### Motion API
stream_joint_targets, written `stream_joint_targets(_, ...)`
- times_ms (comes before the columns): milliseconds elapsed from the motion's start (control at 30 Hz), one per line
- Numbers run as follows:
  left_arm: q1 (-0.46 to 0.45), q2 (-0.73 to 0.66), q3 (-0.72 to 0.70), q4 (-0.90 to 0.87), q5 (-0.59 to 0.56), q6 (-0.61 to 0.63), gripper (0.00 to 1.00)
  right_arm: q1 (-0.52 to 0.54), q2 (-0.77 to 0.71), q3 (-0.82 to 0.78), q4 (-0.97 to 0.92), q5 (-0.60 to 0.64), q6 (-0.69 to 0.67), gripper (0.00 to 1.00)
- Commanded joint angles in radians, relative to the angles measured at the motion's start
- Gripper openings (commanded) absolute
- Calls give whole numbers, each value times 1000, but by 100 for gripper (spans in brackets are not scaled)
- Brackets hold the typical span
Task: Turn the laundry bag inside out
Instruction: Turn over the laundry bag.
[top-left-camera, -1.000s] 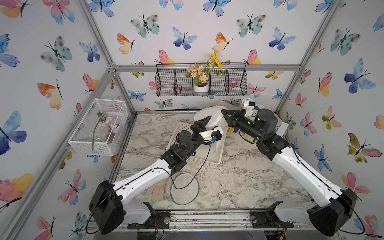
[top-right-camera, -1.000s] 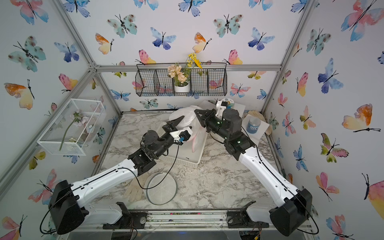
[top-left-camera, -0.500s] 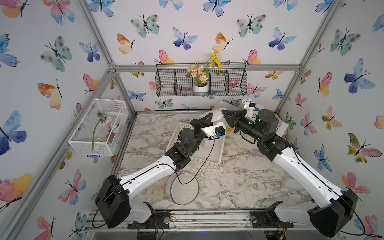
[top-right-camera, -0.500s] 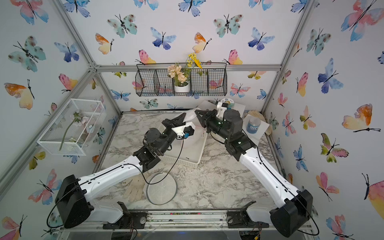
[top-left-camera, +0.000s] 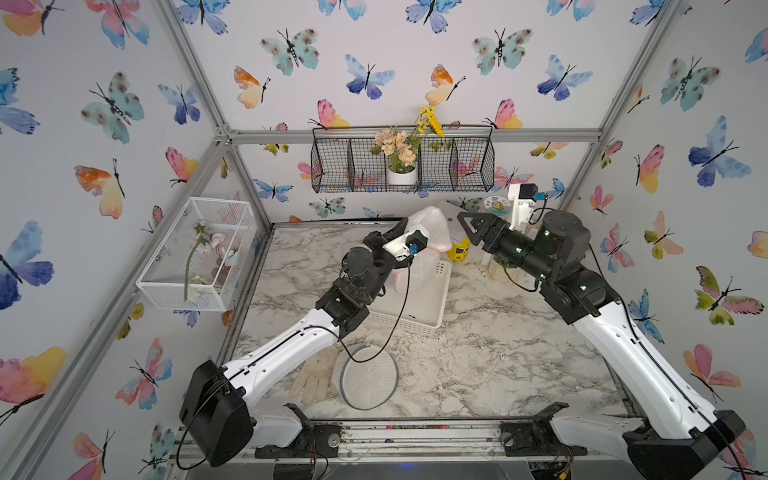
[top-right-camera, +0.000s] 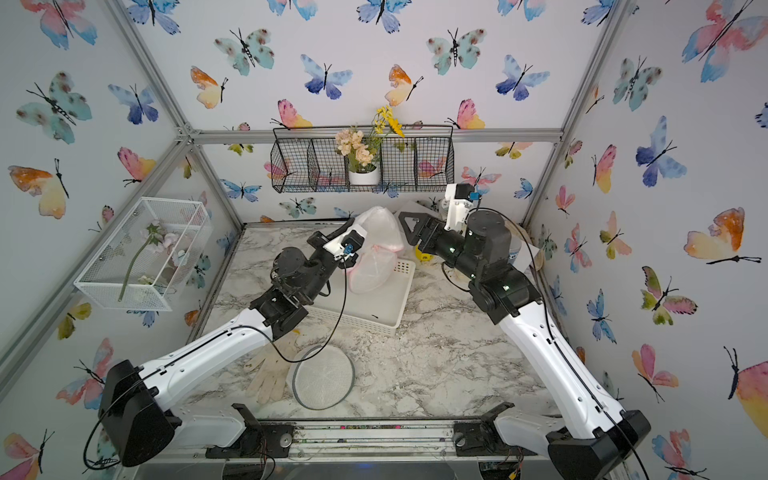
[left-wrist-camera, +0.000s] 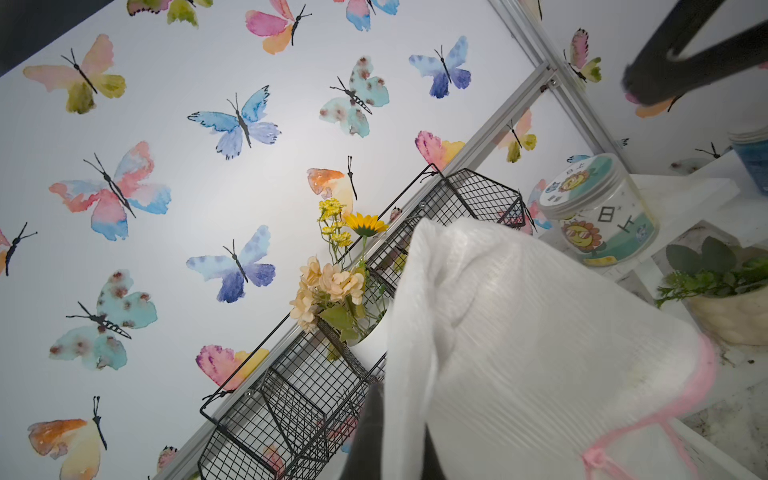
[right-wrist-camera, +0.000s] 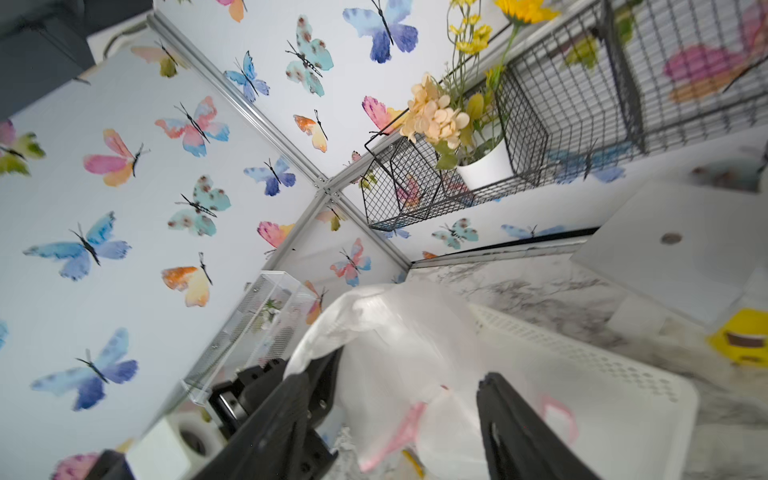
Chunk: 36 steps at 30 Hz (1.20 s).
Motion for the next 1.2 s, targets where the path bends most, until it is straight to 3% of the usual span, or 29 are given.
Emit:
stream_joint_targets(0, 31, -70, -16, -9, 145, -172, 0, 2, -26, -51, -85, -42, -396, 71)
stream_joint_targets(100, 47, -98, -33, -17, 210, -202, 0, 2, -21, -101, -39, -157, -500, 72)
stream_joint_targets(267, 47, -121, -34, -62, 281, -205, 0, 2, 10, -113, 45, -252, -555, 72)
stream_joint_targets(467, 47, -111, -14, -69, 283, -228, 0, 3, 60, -117, 80, -346, -560, 61)
stream_joint_targets(567, 47, -105, 0, -74, 284, -237, 0, 3, 65, -138, 109, -344, -539, 44)
stream_joint_targets(700, 47, -94, 24, -97, 265, -250, 0, 5, 67, -160, 126, -378, -506, 13)
stream_joint_targets(800, 47, -74, 54, -121, 197, -274, 0, 17, 62, -191, 151, -422, -475, 2)
stream_joint_targets(1033, 47, -35, 80, -113, 150, -303, 0, 83, 87, -218, 172, -410, -418, 3)
stream_joint_targets(1100, 47, -33, 92, -140, 147, -306, 0, 82, 82, -201, 155, -302, -393, 20)
stream_joint_targets(1167, 47, -33, 106, -179, 147, -306, 0, 82, 61, -174, 118, -148, -383, 46)
